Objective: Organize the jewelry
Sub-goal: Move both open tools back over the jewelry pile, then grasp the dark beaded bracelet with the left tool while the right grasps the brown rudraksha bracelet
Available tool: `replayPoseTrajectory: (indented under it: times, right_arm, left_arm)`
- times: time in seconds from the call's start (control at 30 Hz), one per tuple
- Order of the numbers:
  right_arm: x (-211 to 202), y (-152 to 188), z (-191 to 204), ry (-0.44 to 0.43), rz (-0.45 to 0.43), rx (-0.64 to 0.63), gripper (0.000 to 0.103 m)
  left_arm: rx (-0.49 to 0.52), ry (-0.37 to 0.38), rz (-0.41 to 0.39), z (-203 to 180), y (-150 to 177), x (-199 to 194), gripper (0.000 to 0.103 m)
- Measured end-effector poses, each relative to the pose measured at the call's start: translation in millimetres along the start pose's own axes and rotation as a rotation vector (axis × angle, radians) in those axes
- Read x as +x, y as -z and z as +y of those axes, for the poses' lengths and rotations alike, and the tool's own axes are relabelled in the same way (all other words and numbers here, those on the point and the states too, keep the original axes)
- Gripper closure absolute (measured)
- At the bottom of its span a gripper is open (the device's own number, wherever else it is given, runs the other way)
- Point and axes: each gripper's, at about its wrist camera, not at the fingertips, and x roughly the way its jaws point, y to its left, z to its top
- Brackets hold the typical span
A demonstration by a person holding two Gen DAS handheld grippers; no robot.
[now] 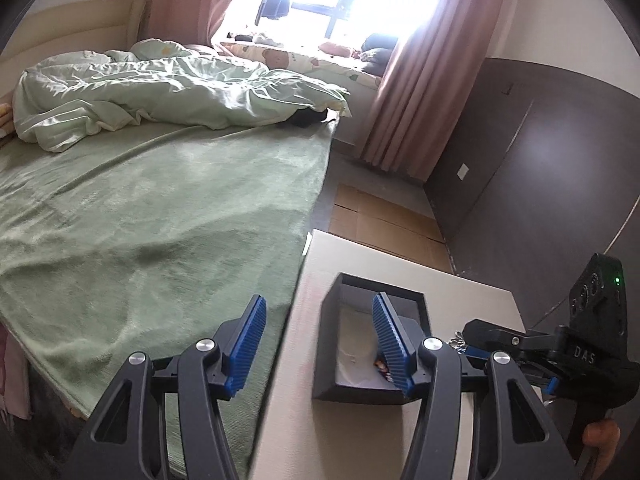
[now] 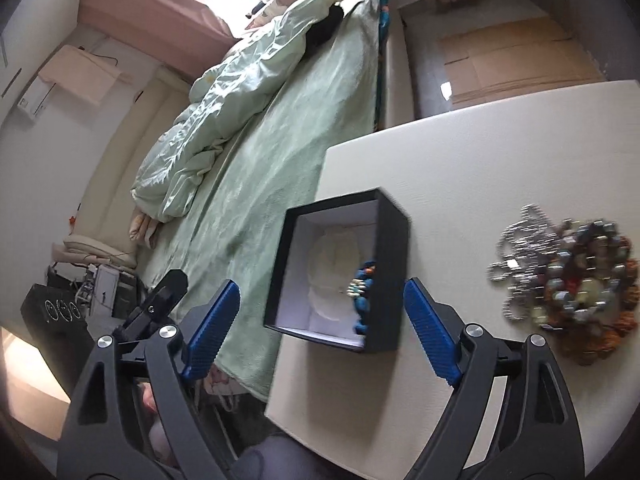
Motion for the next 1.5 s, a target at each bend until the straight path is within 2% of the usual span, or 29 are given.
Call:
replayPoseTrajectory:
  times: [0.27, 0.4, 0.6, 0.8, 0.9, 0.97, 1.03, 1.13, 1.4, 1.5]
  right_arm:
    - [-41, -1, -35, 0.093, -0.072, 0.021, 0.019]
    - [-63, 3, -66, 0.144, -0.095, 0.076, 0.019]
    - [-88, 3, -97, 0.173, -0.126, 0.144, 0.019]
    - [-111, 9, -115, 0.192, -0.161, 0.190, 0.019]
    - [-119, 11, -124, 0.210, -0.177, 0.225, 0.019]
    - [-121, 12, -131, 0.223, -0.177, 0.256, 0.025]
    - [-116, 13, -141, 0.224, -0.151, 0.291, 0.041]
    - [-111, 15, -158, 0.226, -0.123, 0.352, 0.055]
    - [-104, 15, -165, 0.261, -0.101, 0.370, 0.066]
    - [-100, 15, -169, 0.273, -0.087, 0.382, 0.066]
  left_arm:
    - [0.063, 0.069, 0.013, -46, 7, 4, 0.046]
    - [0.110, 0.110, 0.031, -75, 13, 12, 0.046]
    - [0.186, 0.169, 0.055, -116, 23, 25, 0.046]
    - [0.239, 0.239, 0.113, -153, 32, 45, 0.048]
    - [0.259, 0.278, 0.167, -171, 39, 64, 0.049]
    - [0.260, 0.302, 0.207, -179, 42, 77, 0.059]
    - [0.265, 0.314, 0.247, -187, 47, 92, 0.068]
    - [0.279, 0.328, 0.273, -197, 50, 106, 0.071]
    - [0.274, 0.317, 0.335, -201, 64, 142, 0.075]
    - [0.253, 0.332, 0.370, -198, 72, 152, 0.076]
